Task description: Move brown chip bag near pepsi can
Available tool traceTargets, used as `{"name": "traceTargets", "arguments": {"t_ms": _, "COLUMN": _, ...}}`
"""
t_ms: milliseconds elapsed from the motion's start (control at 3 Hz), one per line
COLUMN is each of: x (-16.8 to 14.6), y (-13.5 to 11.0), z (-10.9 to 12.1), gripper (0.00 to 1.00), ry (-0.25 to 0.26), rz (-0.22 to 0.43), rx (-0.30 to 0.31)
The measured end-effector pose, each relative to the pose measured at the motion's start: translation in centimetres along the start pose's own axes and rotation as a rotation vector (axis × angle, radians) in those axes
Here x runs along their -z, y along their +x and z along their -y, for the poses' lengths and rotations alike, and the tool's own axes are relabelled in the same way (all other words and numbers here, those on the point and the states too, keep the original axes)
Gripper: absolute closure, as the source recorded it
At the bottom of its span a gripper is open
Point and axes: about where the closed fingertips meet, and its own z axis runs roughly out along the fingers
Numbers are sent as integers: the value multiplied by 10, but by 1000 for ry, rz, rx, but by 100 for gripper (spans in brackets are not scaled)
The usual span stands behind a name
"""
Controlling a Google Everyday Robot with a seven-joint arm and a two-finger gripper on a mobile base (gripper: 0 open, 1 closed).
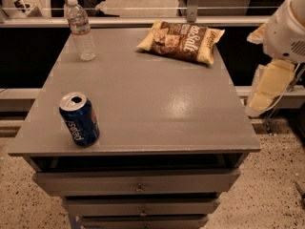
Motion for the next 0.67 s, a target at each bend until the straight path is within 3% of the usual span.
{"name": "traceTargets", "arguments": {"t_ms": 333, "x": -32, "y": -12, "z": 56, "gripper": 0, "ry": 50, "rz": 111, "rx": -34}}
{"name": "traceTargets", "arguments": {"t_ms": 667, "x": -72, "y": -33, "z": 136, "gripper": 0, "ry": 108, "rz": 264, "rx": -101}}
